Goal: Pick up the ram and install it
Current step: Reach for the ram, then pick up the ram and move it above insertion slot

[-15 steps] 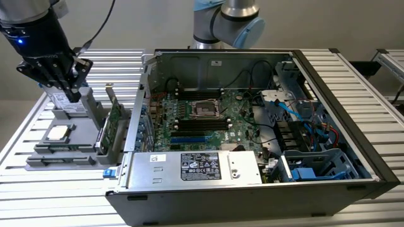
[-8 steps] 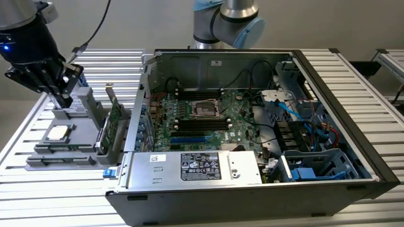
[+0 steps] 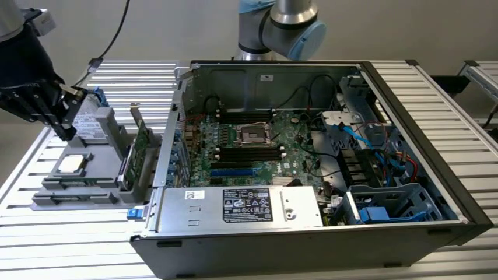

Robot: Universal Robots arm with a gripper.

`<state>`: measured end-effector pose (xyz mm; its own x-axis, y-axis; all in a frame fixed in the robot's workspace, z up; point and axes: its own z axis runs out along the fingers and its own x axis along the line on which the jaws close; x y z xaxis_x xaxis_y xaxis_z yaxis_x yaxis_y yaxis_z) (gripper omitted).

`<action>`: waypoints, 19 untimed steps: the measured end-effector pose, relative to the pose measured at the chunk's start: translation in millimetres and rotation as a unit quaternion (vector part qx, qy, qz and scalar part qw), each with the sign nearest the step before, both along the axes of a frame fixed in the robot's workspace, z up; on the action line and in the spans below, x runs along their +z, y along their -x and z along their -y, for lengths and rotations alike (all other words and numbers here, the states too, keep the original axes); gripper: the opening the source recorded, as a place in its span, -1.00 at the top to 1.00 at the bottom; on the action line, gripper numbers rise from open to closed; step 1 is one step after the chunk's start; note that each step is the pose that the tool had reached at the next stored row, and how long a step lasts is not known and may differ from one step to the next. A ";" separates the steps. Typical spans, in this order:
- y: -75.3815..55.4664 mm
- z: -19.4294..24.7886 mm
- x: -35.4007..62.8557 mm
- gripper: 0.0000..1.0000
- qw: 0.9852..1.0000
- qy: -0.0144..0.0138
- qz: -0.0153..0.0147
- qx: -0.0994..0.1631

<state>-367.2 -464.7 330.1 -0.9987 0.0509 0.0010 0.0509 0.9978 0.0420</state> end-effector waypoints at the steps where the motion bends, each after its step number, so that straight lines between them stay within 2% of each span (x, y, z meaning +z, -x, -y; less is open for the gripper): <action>1: 2.8 1.5 -0.5 0.80 1.000 0.000 0.000 0.000; 5: 12.7 7.5 -3.1 0.80 1.000 0.000 -0.002 0.000; 6: 14.2 9.0 -4.0 0.80 1.000 0.000 -0.003 0.000; 8: 15.8 12.0 -6.4 0.80 1.000 0.000 -0.008 0.000; 11: 15.9 12.4 -10.4 0.80 1.000 0.000 -0.011 0.000; 14: 16.0 12.4 -12.9 0.80 1.000 0.001 -0.017 0.000; 19: 16.0 12.4 -13.0 0.80 1.000 0.001 -0.017 0.000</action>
